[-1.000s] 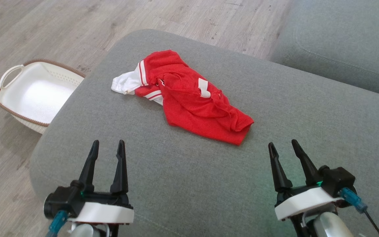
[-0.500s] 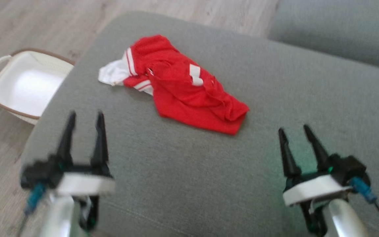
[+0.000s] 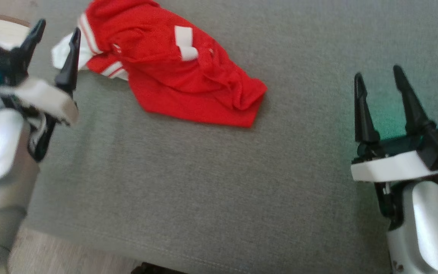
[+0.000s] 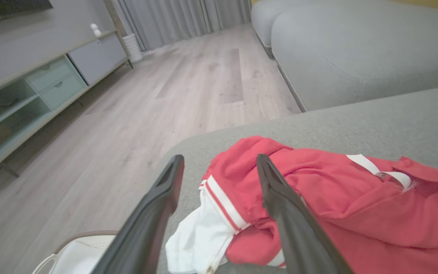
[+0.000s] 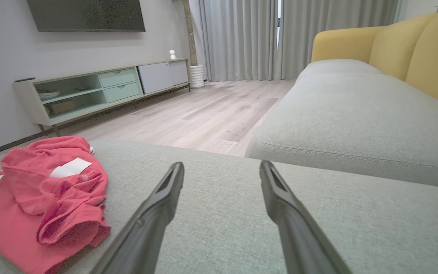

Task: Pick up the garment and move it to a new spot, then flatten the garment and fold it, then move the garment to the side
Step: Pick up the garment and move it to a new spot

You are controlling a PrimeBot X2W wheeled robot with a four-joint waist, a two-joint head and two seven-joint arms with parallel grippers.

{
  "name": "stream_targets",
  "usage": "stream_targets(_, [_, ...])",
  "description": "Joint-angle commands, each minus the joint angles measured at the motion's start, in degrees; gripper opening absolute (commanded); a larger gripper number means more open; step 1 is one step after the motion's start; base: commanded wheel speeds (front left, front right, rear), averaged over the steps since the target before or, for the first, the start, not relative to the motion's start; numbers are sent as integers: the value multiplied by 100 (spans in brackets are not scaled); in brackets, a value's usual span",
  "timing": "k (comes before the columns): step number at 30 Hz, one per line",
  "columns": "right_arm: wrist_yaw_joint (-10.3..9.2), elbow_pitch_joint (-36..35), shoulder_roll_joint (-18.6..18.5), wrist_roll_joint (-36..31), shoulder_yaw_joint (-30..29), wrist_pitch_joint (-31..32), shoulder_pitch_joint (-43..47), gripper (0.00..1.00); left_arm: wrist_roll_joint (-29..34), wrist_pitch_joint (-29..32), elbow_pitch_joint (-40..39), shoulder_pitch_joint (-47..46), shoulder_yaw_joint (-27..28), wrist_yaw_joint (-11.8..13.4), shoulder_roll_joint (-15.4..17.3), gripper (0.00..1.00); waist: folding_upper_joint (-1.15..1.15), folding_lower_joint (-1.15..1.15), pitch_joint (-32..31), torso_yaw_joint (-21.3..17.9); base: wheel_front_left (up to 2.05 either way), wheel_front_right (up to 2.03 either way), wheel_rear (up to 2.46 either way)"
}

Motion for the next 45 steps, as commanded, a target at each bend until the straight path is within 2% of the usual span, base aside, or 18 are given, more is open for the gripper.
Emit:
stream_targets(1, [-4,-341,-6,-64,137,65,-145,100,-220,152,-11,-360,-129,11,430,100,0,-2,394,-256,0,0,0])
stream_targets(6, [-4,-763,-6,-142,191,258,-228,100,-842,706,293,-1024,-1624,11,1041,100,0,-2,733,-431,0,0,0])
stream_targets(9, [-4,-895,-6,-165,179,304,-244,100,-1259,894,375,-1293,-2338,11,1266,100,0,-2,875,-525,0,0,0])
stream_targets(13, [-4,-989,-6,-183,146,313,-252,100,-1630,787,658,-1687,-2838,11,1449,100,0,-2,1032,-630,0,0,0])
stream_targets(18, [-4,-998,-6,-159,125,263,-251,100,-1933,540,1085,-1940,-3287,10,1353,100,0,-2,1104,-718,0,0,0])
stream_targets(19, [-4,-986,-6,-149,121,249,-253,100,-1995,483,1140,-1980,-3364,10,1343,79,0,-2,1100,-731,0,0,0])
stream_targets(20, [-4,-971,-6,-138,116,233,-256,100,-2023,391,1213,-2039,-3424,10,1345,0,0,-2,1089,-742,0,0,0])
stream_targets(28, [-4,-677,-6,32,105,15,-282,100,-1886,-601,1846,-2523,-3613,10,1226,0,0,-2,677,-821,0,0,0])
stream_targets(33, [-4,-420,-6,185,115,-147,-248,100,-1578,-772,1953,-2707,-3722,52,1201,0,0,-2,293,-890,0,0,0])
stream_targets(37, [-4,-158,-6,381,119,-315,-204,100,-1266,-815,1778,-2854,-3830,187,1161,0,0,-2,-114,-995,0,0,0])
stream_targets(41, [-4,101,-6,616,135,-467,-130,100,-987,-822,1366,-2942,-4010,203,1101,0,0,-2,-524,-1115,0,0,0])
stream_targets(45, [-4,312,-6,821,203,-564,-60,100,-861,-564,842,-3074,-4150,224,1073,0,0,-2,-790,-1281,0,0,0])
